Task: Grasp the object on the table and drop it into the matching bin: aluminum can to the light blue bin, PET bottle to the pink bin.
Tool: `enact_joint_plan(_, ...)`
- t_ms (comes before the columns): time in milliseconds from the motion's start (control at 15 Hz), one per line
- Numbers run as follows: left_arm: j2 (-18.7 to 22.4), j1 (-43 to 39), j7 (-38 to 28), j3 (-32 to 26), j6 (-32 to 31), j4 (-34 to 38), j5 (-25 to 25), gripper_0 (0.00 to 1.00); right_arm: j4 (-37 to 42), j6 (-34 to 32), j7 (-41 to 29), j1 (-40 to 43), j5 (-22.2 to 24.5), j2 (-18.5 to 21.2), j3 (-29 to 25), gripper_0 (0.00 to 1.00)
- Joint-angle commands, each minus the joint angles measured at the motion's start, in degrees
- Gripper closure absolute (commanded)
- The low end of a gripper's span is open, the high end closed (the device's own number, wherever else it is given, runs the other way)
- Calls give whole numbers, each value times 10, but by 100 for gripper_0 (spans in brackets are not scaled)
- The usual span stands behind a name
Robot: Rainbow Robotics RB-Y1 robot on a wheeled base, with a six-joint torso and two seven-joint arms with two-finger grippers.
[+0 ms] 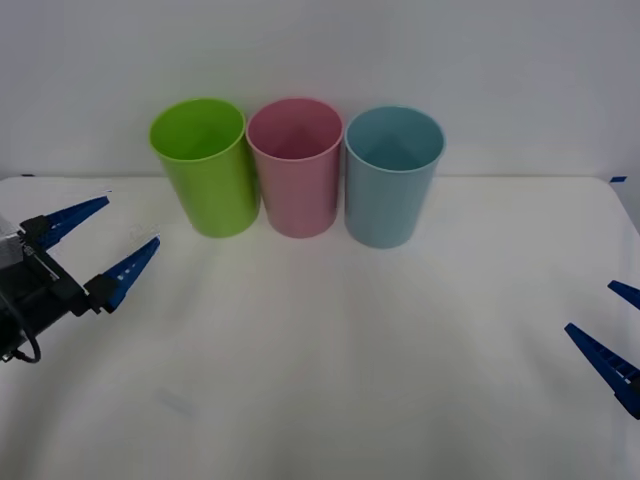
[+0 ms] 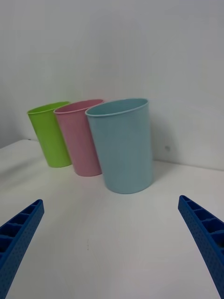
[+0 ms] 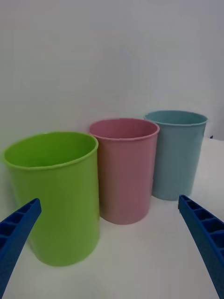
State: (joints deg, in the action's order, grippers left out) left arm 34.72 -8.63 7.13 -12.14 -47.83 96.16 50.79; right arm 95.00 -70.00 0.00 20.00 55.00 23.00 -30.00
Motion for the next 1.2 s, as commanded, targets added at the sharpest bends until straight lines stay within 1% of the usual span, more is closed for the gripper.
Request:
enact_joint_plan(67, 0, -26, -3, -32, -45, 0, 18, 0, 0, 0, 0, 0, 0, 0, 0, 0)
enact_joint_plan(267, 0, -54, -5, -57, -83, 0, 24, 0, 0, 0, 0, 0, 0, 0, 0, 0)
enact_joint_plan(733, 0, -107, 1, -82, -114, 0, 24, 0, 0, 0, 0, 0, 0, 0, 0, 0)
enact_joint_plan(1200, 0, -120, 0, -97, -132, 0, 25, 0, 0, 0, 0, 0, 0, 0, 0, 0)
